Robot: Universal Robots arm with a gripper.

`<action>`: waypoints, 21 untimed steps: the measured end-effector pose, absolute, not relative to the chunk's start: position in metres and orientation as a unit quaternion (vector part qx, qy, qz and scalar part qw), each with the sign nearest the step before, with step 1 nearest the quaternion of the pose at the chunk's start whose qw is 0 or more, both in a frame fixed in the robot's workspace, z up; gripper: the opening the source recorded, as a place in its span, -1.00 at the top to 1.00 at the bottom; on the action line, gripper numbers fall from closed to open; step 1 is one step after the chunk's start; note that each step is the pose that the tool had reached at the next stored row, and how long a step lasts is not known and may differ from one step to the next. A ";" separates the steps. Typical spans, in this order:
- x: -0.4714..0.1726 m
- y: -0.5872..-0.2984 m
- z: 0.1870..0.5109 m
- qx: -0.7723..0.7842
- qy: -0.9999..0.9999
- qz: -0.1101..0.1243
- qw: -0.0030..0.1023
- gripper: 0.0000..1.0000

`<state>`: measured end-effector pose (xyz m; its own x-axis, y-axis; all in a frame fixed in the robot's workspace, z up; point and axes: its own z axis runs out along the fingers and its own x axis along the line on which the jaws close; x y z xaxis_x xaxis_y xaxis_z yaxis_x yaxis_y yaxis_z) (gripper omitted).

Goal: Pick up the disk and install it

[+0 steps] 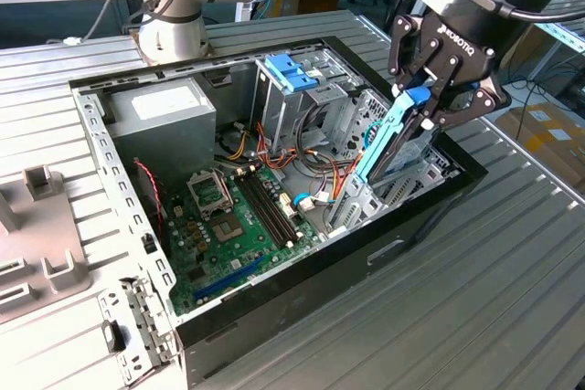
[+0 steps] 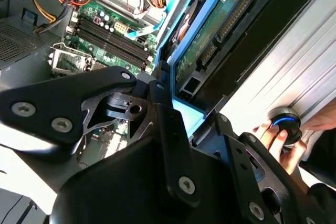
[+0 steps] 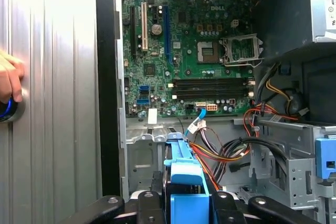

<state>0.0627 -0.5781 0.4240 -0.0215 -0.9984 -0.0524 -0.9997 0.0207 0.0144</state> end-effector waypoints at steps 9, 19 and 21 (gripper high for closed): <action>0.062 -0.578 0.424 -0.699 0.714 0.023 0.014 0.11; 0.063 -0.578 0.421 -0.699 0.714 0.025 0.014 0.41; 0.064 -0.579 0.418 -0.699 0.714 0.026 0.014 0.65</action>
<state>0.0639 -0.5785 0.4182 -0.0217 -0.9981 -0.0571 -0.9996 0.0207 0.0179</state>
